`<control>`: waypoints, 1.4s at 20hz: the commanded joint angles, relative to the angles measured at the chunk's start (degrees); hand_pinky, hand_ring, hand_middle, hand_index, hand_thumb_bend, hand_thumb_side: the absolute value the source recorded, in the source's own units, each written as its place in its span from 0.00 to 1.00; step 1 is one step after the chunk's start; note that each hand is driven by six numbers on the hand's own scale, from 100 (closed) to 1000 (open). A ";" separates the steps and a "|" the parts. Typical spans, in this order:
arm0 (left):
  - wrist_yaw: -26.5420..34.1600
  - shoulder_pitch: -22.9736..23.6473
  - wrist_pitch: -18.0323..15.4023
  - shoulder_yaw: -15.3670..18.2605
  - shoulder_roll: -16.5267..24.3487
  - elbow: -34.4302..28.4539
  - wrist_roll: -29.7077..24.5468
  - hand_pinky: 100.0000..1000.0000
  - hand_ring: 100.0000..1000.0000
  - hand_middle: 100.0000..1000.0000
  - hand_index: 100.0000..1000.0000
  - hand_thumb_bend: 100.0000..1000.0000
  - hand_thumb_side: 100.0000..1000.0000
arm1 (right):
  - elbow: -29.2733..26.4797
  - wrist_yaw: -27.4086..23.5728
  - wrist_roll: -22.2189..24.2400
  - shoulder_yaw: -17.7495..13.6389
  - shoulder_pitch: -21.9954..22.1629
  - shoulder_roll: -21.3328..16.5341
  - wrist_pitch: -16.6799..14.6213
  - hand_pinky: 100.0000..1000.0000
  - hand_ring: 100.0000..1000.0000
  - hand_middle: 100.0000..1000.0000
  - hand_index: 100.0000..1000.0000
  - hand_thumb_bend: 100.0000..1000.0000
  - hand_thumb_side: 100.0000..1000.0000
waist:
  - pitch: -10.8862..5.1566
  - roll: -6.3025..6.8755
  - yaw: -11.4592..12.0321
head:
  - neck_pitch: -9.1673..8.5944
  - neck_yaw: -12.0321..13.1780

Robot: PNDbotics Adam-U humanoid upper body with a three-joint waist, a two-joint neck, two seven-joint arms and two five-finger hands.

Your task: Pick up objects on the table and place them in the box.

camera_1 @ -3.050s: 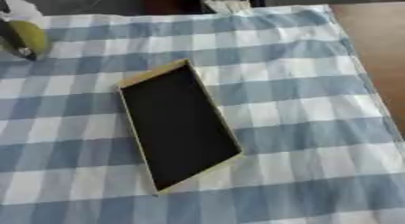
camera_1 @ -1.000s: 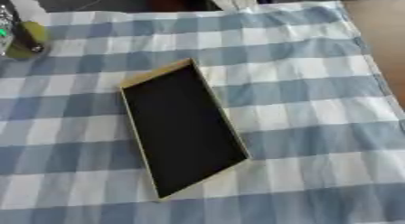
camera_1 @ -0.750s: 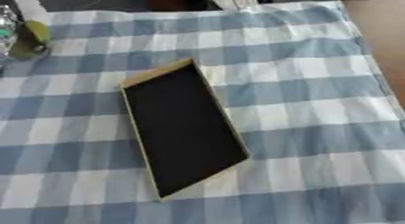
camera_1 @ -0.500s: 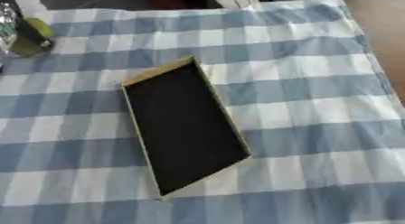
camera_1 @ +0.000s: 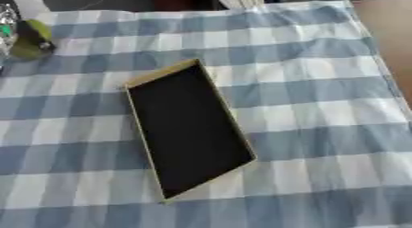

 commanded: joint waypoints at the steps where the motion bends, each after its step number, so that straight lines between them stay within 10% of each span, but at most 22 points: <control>1: -0.81 -0.79 -1.88 -0.58 1.30 -1.77 0.33 0.00 0.00 0.21 0.34 0.76 0.05 | -0.87 0.12 -0.17 -0.68 -0.10 -0.90 0.34 0.76 0.71 0.58 0.94 0.00 0.48 | -2.11 -0.09 0.11 | 0.23 0.18; 9: -1.98 -0.32 -6.06 -1.05 1.35 -2.69 0.69 0.00 0.00 0.12 0.09 0.76 0.00 | -1.35 0.04 -0.96 -0.69 0.01 -0.65 1.72 0.76 0.70 0.58 0.94 0.00 0.49 | -3.36 0.27 0.10 | 0.75 0.05; 28: 4.43 3.75 -19.32 -8.34 5.09 -17.27 2.65 0.00 0.00 0.12 0.06 0.75 0.00 | -3.09 -0.05 -2.78 -0.32 0.20 -0.51 4.53 0.76 0.70 0.58 0.94 0.00 0.49 | -6.08 0.76 0.93 | 4.22 -1.78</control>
